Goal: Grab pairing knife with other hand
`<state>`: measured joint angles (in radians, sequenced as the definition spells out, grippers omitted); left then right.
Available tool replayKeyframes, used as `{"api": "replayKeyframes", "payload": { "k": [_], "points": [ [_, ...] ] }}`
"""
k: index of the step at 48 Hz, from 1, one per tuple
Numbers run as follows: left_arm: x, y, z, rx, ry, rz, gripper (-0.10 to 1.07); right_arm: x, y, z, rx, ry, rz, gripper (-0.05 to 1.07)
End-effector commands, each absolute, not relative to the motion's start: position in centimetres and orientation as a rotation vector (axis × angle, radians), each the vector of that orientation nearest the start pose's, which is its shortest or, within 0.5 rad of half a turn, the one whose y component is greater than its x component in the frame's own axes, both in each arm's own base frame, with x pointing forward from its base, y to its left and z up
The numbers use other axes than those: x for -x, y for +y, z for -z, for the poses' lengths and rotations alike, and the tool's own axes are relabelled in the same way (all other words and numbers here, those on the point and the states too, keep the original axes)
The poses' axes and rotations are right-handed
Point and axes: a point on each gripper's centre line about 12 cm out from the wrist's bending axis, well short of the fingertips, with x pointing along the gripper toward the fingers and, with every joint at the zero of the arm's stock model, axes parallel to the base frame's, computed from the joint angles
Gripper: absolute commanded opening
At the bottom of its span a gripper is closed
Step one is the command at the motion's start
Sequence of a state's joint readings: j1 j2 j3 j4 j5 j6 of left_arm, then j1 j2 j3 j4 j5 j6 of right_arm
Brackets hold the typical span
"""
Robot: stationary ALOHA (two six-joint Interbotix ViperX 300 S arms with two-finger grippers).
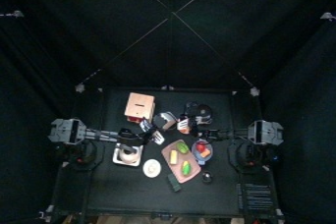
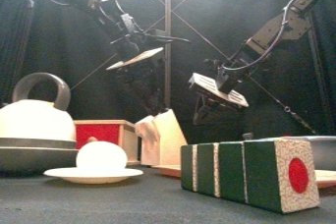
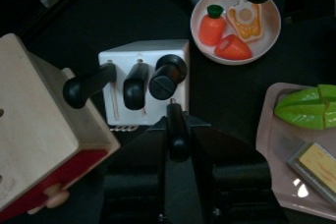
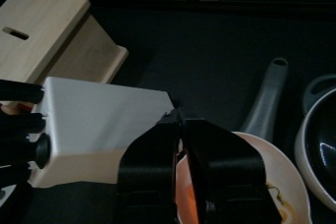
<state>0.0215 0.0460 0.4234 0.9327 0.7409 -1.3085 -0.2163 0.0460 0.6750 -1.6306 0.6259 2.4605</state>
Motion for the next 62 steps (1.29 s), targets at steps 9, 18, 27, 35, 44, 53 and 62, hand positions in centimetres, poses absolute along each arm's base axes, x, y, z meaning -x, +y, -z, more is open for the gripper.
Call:
{"api": "replayKeyframes", "payload": {
  "k": [9, 18, 27, 35, 44, 53, 62],
  "points": [
    [-40.1, 7.3, -23.1, 0.213, 0.704, -0.759, 0.52, -35.1, -14.7, -17.4, -0.596, 0.292, 1.020, 0.45],
    [-39.7, 6.9, -23.7, 0.206, 0.698, -0.760, 0.52, -35.0, -14.7, -17.2, -0.597, 0.296, 1.023, 0.45],
    [-39.0, 6.0, -24.5, 0.188, 0.701, -0.774, 0.52, -35.0, -14.7, -17.2, -0.599, 0.296, 1.023, 0.45],
    [-38.7, 5.3, -25.0, 0.174, 0.704, -0.777, 0.52, -35.0, -14.7, -17.3, -0.599, 0.295, 1.021, 0.45],
    [-38.2, 4.3, -25.9, 0.165, 0.694, -0.770, 0.52, -34.9, -14.7, -17.2, -0.598, 0.298, 1.024, 0.45],
    [-37.0, 3.7, -27.2, 0.166, 0.677, -0.772, 0.52, -34.9, -14.7, -17.2, -0.597, 0.299, 1.022, 0.45],
    [-35.4, 3.2, -28.1, 0.169, 0.662, -0.759, 0.52, -35.0, -14.6, -17.2, -0.596, 0.300, 1.020, 0.45]
  ]
}}
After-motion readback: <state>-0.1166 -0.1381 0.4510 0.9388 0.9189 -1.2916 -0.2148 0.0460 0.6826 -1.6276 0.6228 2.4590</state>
